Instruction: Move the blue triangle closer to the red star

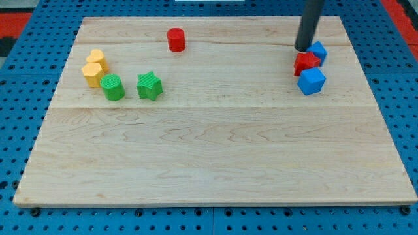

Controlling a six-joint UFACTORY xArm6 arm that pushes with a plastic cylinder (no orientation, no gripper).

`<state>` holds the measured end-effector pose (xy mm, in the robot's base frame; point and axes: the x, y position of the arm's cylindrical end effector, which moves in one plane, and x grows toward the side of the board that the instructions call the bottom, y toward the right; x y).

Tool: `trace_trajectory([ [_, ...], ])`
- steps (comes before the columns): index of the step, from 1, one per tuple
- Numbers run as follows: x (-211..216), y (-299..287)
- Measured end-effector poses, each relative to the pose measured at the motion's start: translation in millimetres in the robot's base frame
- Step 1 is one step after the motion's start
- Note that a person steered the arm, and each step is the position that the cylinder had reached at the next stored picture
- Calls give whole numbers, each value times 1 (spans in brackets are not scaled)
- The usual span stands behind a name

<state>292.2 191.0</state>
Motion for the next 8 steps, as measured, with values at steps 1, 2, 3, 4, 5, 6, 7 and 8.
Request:
trace_trajectory([
  [1, -34, -2],
  [2, -39, 47],
  [3, -2, 68],
  [4, 28, 28],
  [5, 39, -16],
  [6, 38, 5],
  [7, 12, 27],
  [8, 16, -31],
])
